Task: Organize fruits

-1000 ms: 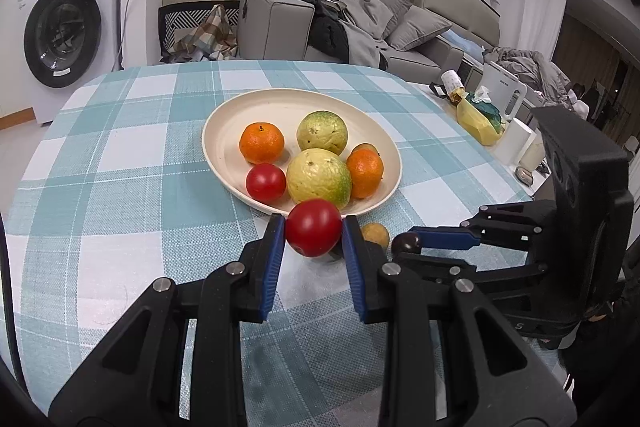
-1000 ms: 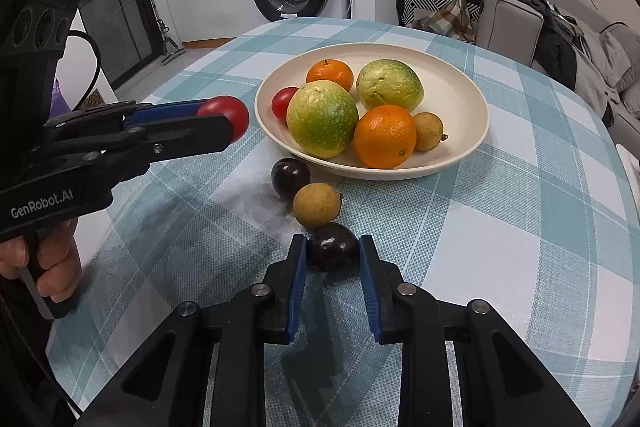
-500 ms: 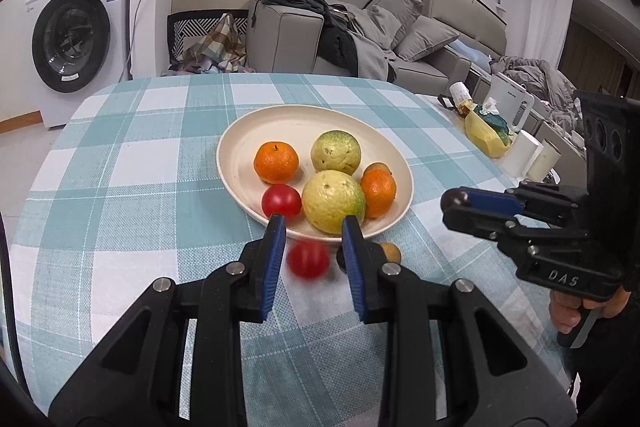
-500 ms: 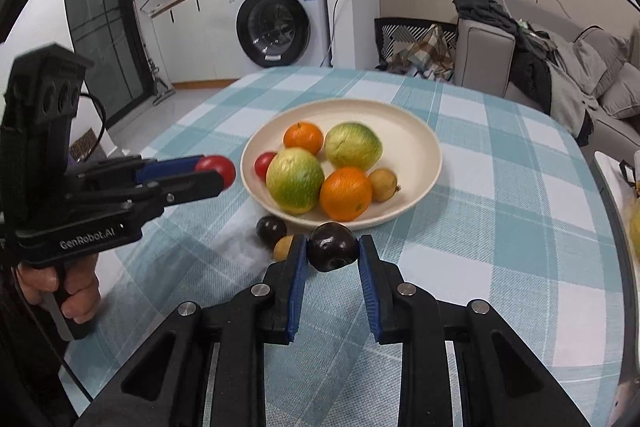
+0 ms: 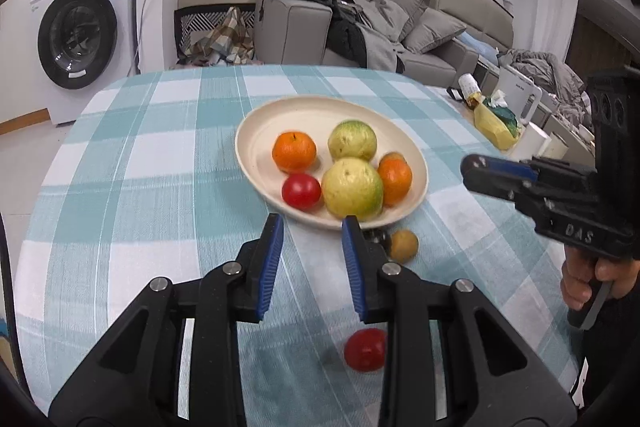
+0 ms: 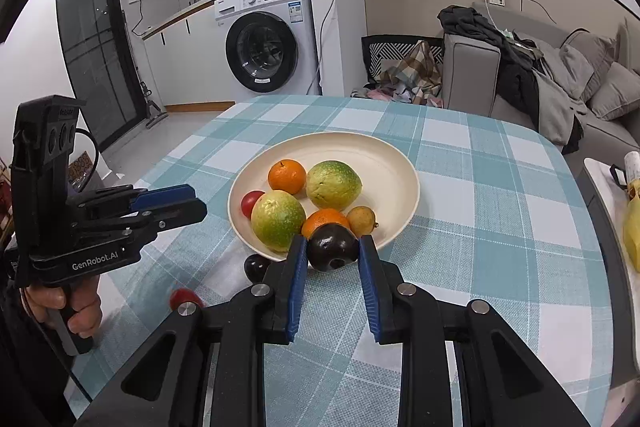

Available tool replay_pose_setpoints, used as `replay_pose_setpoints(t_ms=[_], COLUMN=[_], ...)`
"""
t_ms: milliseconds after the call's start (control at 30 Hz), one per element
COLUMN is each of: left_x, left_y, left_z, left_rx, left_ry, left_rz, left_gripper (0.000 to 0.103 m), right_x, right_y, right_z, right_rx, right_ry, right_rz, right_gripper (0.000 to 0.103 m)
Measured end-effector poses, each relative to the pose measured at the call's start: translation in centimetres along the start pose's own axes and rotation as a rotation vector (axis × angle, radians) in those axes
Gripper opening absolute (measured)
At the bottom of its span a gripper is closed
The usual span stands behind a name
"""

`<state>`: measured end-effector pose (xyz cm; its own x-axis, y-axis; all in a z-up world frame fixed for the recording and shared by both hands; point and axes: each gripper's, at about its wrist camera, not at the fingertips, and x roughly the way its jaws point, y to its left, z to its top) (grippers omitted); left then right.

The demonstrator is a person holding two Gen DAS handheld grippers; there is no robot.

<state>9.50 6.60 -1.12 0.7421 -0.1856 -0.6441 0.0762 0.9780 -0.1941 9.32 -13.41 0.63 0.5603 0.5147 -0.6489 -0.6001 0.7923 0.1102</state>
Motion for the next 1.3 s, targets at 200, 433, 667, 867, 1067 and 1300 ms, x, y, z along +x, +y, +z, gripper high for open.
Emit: replay_pose_setpoints(t_ms=[200, 433, 667, 867, 1067, 1300], left_x=[-1.3, -3.7, -3.0, -2.5, -2.5, -2.2], left_y=[-1.0, -1.4, -2.9, -3.6, -3.6, -3.5], left_z=[-3.1, -6.4, -8.3, -8.6, -8.4, -8.0], left_rx=[0.052, 0.056, 0.104, 0.123, 0.118, 0.113], left_ry=[0.07, 0.113, 0.17, 0.19, 0.187, 0.185], left_rz=[-0.02, -0.026, -0.045, -0.084, -0.114, -0.113], left_gripper=[0.07, 0.079, 0.078, 0.038, 0.024, 0.019], right_x=[-0.1, -0.8, -0.8, -0.9, -0.8, -0.8], right_y=[-0.3, -0.4, -0.3, -0.1, -0.3, -0.4], right_z=[-0.6, -1.0, -1.3, -1.6, -1.7, -1.7], right_rx=[0.011, 0.016, 0.023, 0.021, 0.025, 0.024], right_ry=[0.008, -0.001, -0.001, 0.0, 0.0, 0.004], right_rz=[-0.006, -0.011, -0.006, -0.004, -0.003, -0.003], right_gripper=[0.027, 0.027, 0.027, 0.027, 0.027, 0.027])
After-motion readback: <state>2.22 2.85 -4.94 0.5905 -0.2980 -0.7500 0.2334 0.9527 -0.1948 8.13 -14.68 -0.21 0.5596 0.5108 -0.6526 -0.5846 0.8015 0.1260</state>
